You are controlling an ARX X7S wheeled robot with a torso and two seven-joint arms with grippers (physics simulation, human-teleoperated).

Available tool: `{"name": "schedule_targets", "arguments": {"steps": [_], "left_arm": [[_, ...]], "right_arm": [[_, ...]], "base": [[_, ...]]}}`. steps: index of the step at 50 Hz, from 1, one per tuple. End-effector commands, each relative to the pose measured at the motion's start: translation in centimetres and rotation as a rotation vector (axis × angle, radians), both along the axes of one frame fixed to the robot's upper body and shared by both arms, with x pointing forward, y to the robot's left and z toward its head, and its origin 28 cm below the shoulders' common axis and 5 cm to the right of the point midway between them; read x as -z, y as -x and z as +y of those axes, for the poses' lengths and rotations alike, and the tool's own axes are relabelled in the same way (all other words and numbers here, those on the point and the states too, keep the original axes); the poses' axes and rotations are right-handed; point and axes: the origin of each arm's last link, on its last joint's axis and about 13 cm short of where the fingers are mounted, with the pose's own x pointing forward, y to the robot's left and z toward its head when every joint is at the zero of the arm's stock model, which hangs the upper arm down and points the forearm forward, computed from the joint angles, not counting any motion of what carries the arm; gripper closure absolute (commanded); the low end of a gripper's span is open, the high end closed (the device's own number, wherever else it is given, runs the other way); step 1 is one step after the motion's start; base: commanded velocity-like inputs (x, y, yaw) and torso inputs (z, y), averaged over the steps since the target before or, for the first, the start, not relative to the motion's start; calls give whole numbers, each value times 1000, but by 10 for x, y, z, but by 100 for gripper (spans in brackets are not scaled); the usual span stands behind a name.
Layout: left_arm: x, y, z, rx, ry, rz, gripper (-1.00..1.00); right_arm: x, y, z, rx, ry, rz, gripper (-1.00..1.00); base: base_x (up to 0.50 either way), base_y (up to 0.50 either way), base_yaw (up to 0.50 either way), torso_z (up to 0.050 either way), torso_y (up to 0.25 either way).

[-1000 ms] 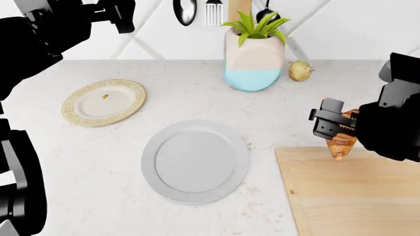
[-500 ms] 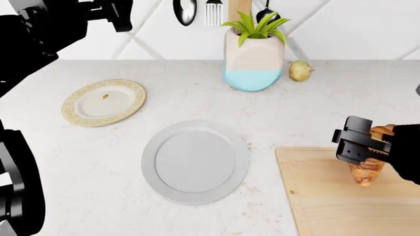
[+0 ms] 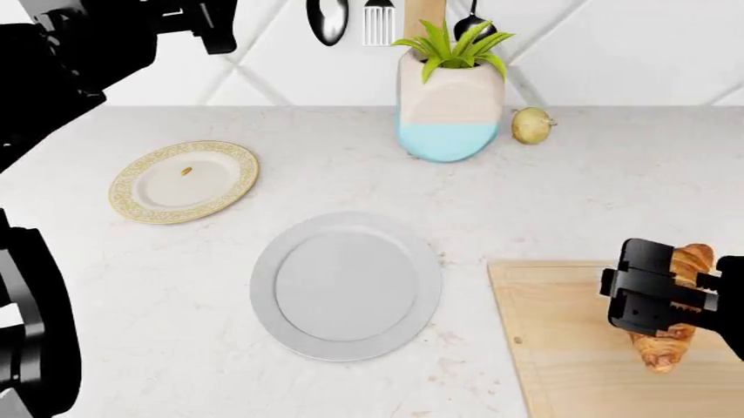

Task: From the different types of pastries on the counter, select a croissant and place it on the cutting board. Then retrieve a jar of jam from the cabinet and place it alongside the croissant on the cutting board.

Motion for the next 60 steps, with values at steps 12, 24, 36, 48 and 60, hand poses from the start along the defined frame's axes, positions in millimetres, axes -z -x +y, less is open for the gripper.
{"name": "schedule_targets", "arguments": {"steps": [12, 24, 36, 48, 60], "left_arm": [[6, -5, -1, -4, 1, 9, -100], [8, -8, -1, 0, 1, 14, -100], [6, -5, -2, 1, 1, 12, -100], [3, -4, -2, 2, 0, 7, -100], [-4, 2, -4, 9, 21, -30, -100]], "right_arm": [[35, -7, 5, -37, 7, 104, 100], [33, -5, 3, -36, 8, 108, -100], [24, -6, 4, -33, 12, 70, -100], [-5, -1, -2, -41, 31, -46, -100], [-58, -11, 11, -114, 47, -340, -100]], "base": [[0, 0, 0, 0, 0], [0, 0, 0, 0, 0], [0, 0, 0, 0, 0], [0, 0, 0, 0, 0], [0, 0, 0, 0, 0]]}}
